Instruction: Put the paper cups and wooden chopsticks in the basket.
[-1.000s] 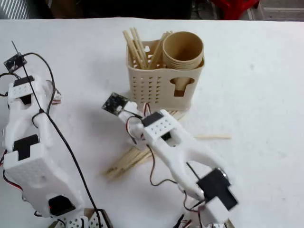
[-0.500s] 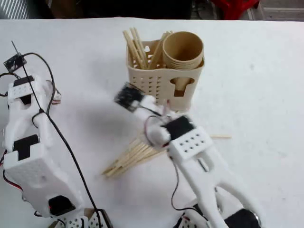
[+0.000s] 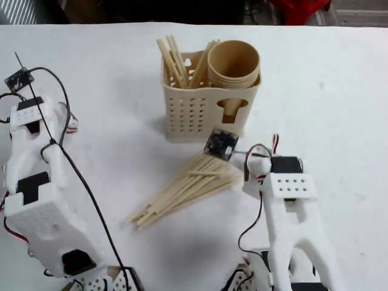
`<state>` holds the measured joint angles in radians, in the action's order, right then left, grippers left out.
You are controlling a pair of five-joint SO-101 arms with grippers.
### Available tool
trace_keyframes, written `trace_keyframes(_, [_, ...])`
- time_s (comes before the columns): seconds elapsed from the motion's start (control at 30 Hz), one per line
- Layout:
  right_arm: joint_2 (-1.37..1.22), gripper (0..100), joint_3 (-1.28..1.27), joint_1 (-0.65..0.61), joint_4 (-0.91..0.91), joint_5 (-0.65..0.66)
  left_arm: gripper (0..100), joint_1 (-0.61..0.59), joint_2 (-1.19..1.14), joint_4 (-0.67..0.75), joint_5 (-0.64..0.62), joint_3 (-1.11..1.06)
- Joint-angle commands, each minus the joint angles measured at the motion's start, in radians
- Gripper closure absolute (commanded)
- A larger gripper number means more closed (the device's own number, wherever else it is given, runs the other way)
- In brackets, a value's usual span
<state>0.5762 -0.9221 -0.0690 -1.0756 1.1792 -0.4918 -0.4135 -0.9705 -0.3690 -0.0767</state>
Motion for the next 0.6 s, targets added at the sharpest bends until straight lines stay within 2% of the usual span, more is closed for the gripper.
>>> trace_keyframes(0.0, [0.03, 86.8, -0.063, 0.021, 0.096, 0.098, 89, -0.007, 0.007, 0.015, -0.014, 0.005])
trace_keyframes(0.13, [0.03, 81.5, -0.103, 0.01, 0.165, 0.101, 89, -0.007, 0.007, 0.015, -0.014, 0.005])
trace_keyframes(0.3, [0.007, 81.5, -0.126, -0.041, 0.202, 0.101, 89, -0.007, 0.007, 0.015, -0.014, 0.006])
trace_keyframes(0.43, [-0.108, 81.5, -0.104, -0.088, 0.252, 0.094, 89, -0.007, 0.007, 0.015, -0.014, 0.006])
trace_keyframes(0.57, [-0.223, 81.5, -0.021, -0.073, 0.257, 0.092, 89, -0.007, 0.007, 0.015, -0.014, 0.006])
